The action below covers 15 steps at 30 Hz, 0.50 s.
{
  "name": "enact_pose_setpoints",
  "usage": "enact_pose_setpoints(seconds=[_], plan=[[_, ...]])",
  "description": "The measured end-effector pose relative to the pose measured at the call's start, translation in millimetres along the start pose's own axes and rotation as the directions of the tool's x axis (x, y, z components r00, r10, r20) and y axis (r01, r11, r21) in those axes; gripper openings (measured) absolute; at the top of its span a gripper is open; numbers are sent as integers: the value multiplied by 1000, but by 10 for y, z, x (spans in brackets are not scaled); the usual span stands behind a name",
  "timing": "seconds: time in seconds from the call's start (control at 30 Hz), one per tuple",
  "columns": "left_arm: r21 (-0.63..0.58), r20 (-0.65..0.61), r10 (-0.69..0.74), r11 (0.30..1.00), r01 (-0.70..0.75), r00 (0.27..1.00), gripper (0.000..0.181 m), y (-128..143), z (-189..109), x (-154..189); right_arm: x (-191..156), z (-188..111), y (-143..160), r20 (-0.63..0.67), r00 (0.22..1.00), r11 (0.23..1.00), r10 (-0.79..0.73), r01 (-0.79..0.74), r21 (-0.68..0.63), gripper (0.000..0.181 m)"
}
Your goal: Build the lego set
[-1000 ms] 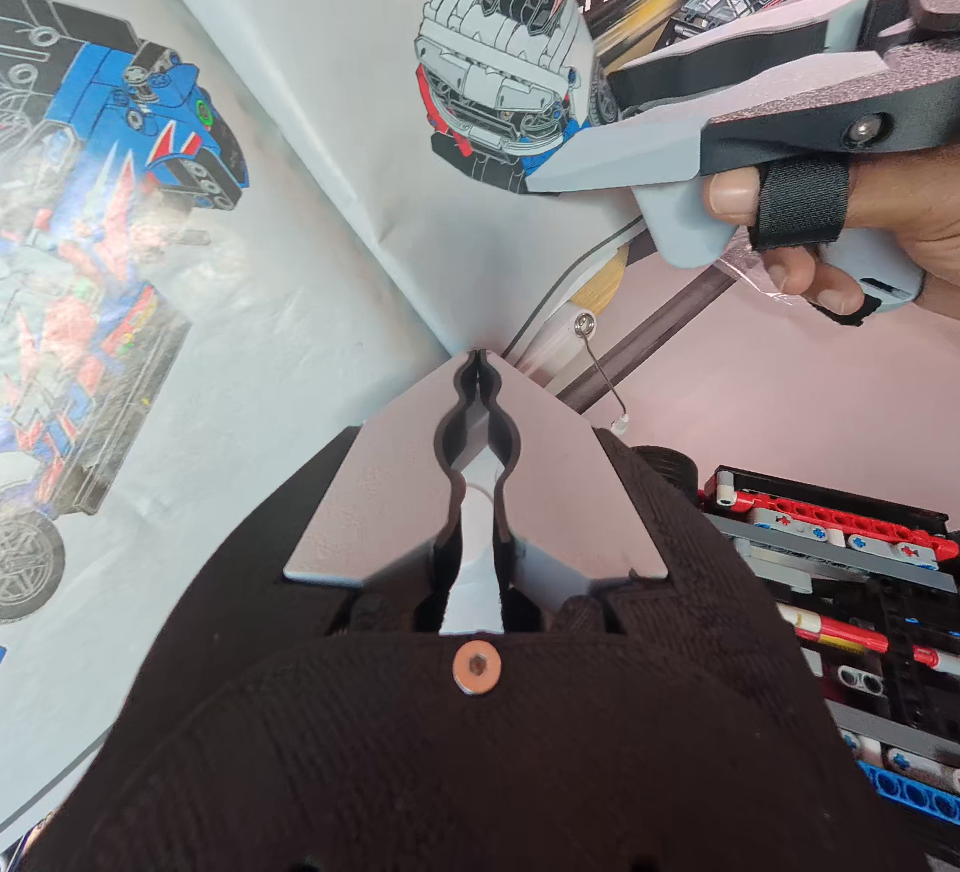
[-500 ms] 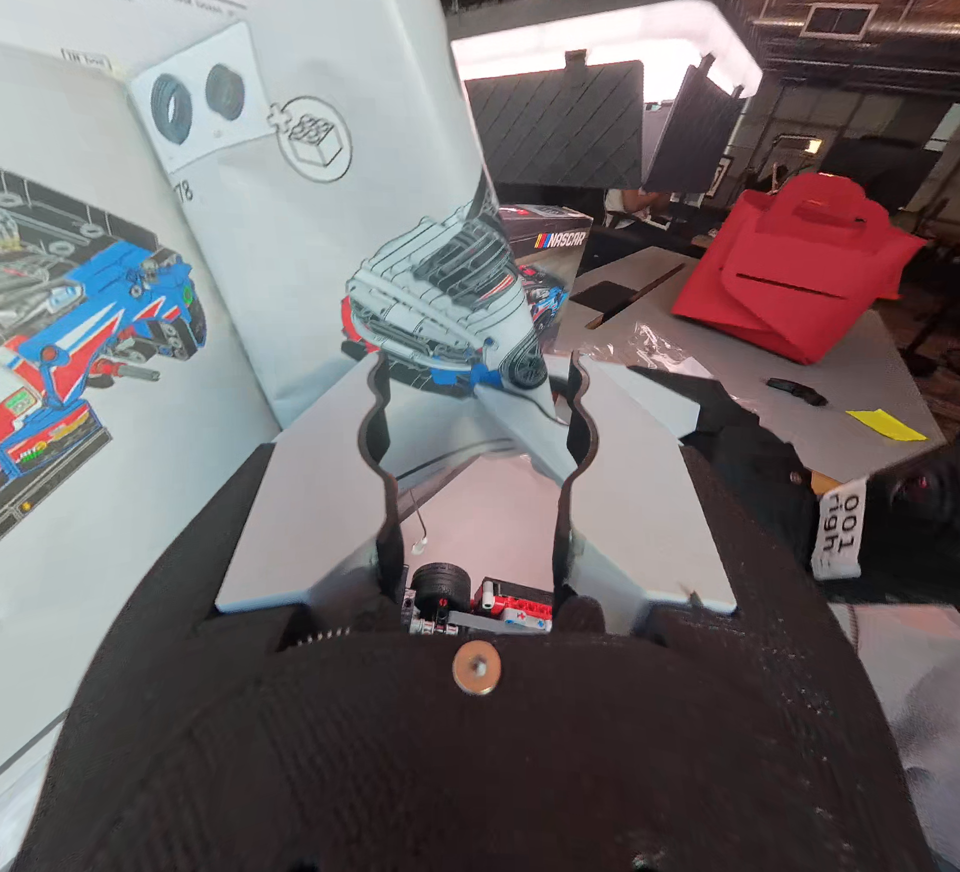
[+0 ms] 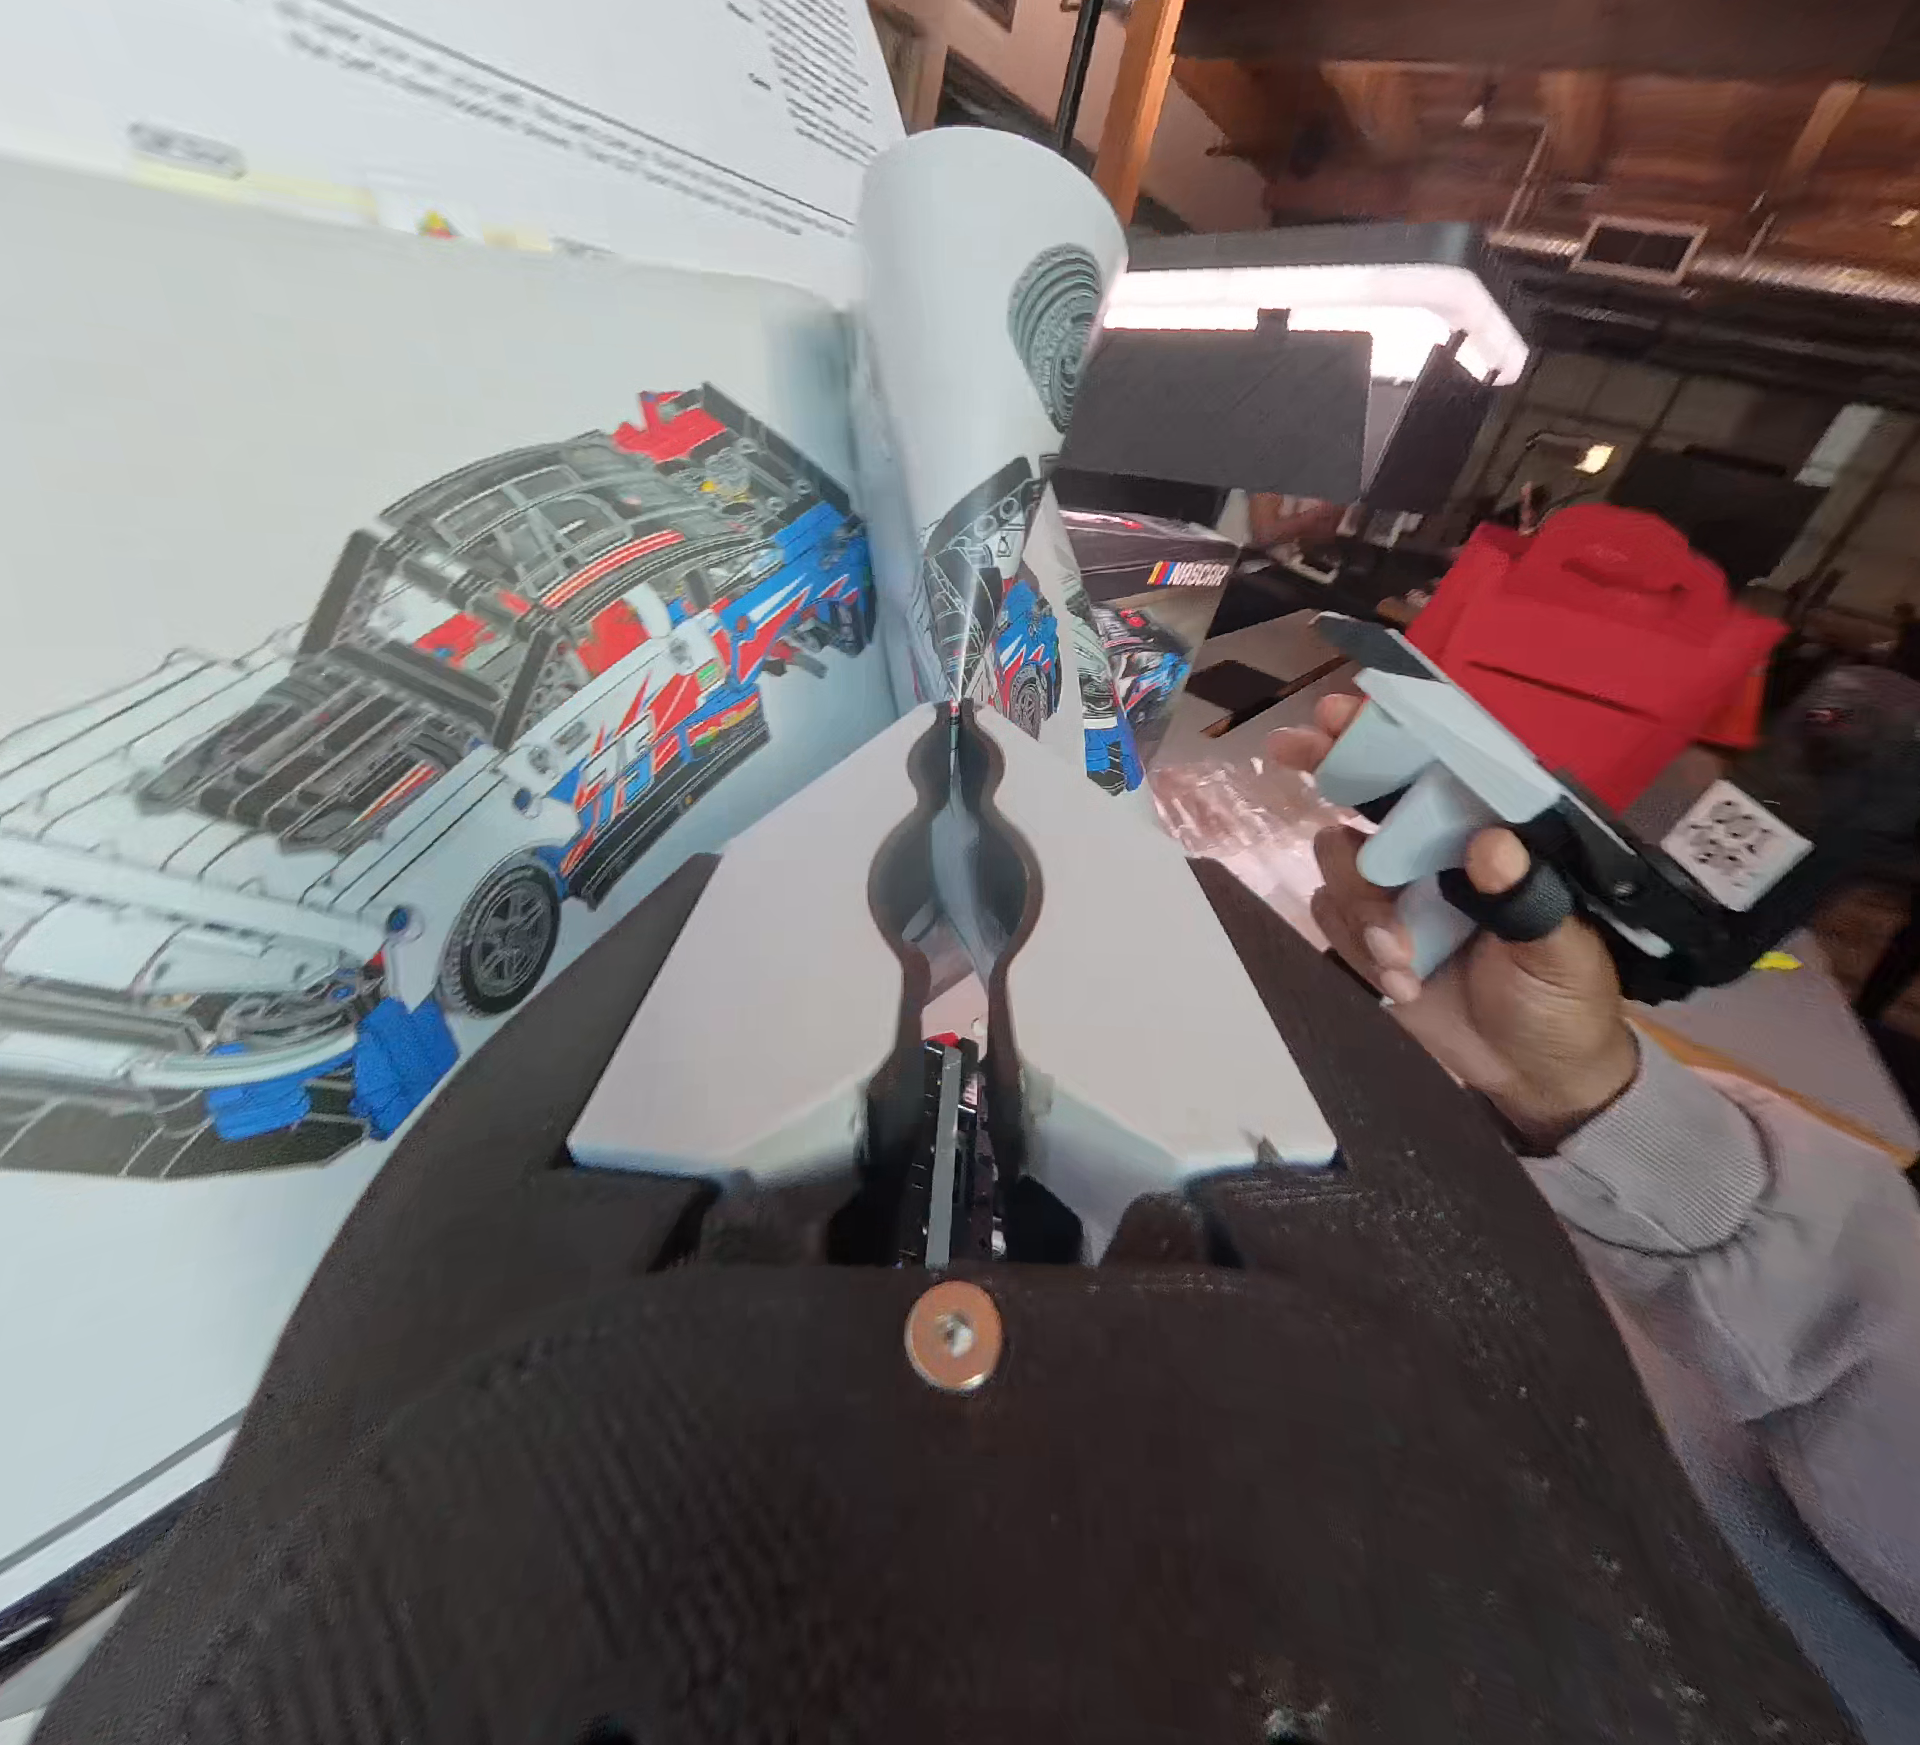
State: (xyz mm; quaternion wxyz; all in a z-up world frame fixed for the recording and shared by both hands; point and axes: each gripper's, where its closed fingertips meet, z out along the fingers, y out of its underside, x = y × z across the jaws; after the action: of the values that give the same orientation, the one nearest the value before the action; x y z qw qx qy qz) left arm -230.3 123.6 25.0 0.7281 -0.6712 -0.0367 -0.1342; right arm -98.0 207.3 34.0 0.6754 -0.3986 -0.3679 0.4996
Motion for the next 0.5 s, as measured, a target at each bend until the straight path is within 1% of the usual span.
enact_pose_setpoints(seconds=[0.03, 0.07, 0.1, 0.13, 0.17, 0.23, 0.3, 0.33, 0.37, 0.43, 0.5], plan=[[17, -32, -81, 997, 81, 996, 0, 19, -67, -113, 73, 52, 118, 0, 999, 996, 54, -54, -73, 38], [28, -73, -175, 984, 178, 982, 0, 49, -124, -221, 65, 114, 232, 21, 996, 986, 91, -87, -142, 30], [37, -111, -266, 962, 272, 957, 0, 80, -181, -328, -32, 179, 309, 71, 992, 978, 101, -86, -191, 17], [49, -121, -343, 935, 351, 931, 1, 111, -247, -455, -172, 251, 367, 123, 988, 972, 89, -59, -229, 6], [77, -114, -389, 914, 399, 914, 0, 127, -325, -574, -326, 327, 428, 167, 985, 963, 54, -7, -271, 4], [150, -92, -418, 891, 428, 904, 0, 117, -504, -728, -640, 478, 544, 245, 966, 930, -78, 159, -332, 2], [181, -41, -415, 892, 415, 909, 2, 137, -670, -800, -746, 652, 655, 213, 953, 874, -218, 287, -392, 0], [197, -8, -399, 898, 393, 917, 4, 130, -762, -817, -822, 724, 718, 220, 950, 855, -223, 299, -424, 0], [223, 28, -376, 906, 361, 926, 5, 97, -865, -817, -923, 795, 748, 235, 953, 860, -190, 277, -428, 0], [293, 101, -297, 921, 256, 950, 9, -62, -1098, -732, -1028, 921, 822, 229, 962, 863, -147, 238, -446, 14], [367, 189, -165, 926, 86, 968, 9, -298, -1340, -532, -983, 1028, 941, 180, 968, 838, -175, 242, -490, 30]])
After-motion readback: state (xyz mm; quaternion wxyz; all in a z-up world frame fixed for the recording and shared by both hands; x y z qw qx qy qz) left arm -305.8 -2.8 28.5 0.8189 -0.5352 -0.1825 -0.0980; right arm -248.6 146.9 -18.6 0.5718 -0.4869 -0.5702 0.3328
